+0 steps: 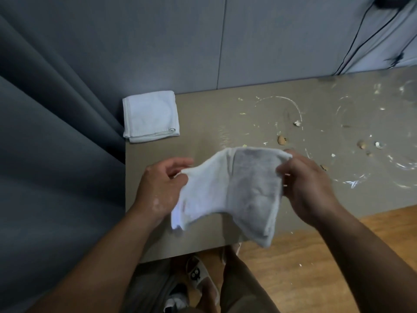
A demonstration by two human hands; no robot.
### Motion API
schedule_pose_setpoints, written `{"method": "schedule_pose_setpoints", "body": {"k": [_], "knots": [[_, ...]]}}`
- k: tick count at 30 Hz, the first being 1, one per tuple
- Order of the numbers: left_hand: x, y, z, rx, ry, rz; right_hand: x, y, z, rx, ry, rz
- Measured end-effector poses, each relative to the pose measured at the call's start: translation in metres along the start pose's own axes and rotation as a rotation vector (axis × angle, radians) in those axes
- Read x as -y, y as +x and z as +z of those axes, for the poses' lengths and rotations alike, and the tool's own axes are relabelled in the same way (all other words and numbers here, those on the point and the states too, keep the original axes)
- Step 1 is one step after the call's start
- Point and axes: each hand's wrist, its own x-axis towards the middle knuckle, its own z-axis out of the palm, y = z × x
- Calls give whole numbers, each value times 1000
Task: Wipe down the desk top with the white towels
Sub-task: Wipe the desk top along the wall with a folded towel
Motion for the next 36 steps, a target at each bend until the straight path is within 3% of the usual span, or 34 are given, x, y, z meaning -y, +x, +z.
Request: {"method": "schedule_pose_setpoints", "body": {"k": [4,8,11,14,18,22,26,31,36], "knots": [[-23,20,-43,-133,58,111,28,24,-10,106,-172,-256],[-7,29,-72,-142,255,225,28,51,-16,235,-445,-456],[43,21,-72,-95,415,263,2,63,-26,289,-622,-434],[106,6,-63,-78,620,424,-34,64,-39,310,-734,-407],[152,-21,-37,84,666,483,-65,60,-52,249,-856,-416],[151,-35,-14,309,743,522,-68,45,-62,252,-874,-399],[133,-30,8,241,693,509,-70,27,-69,254,-906,-438],[127,-34,50,317,996,456,-50,6,-27,263,-817,-573],[145,-29,16,277,605,428,-55,-15,62,504,-825,-712]]}}
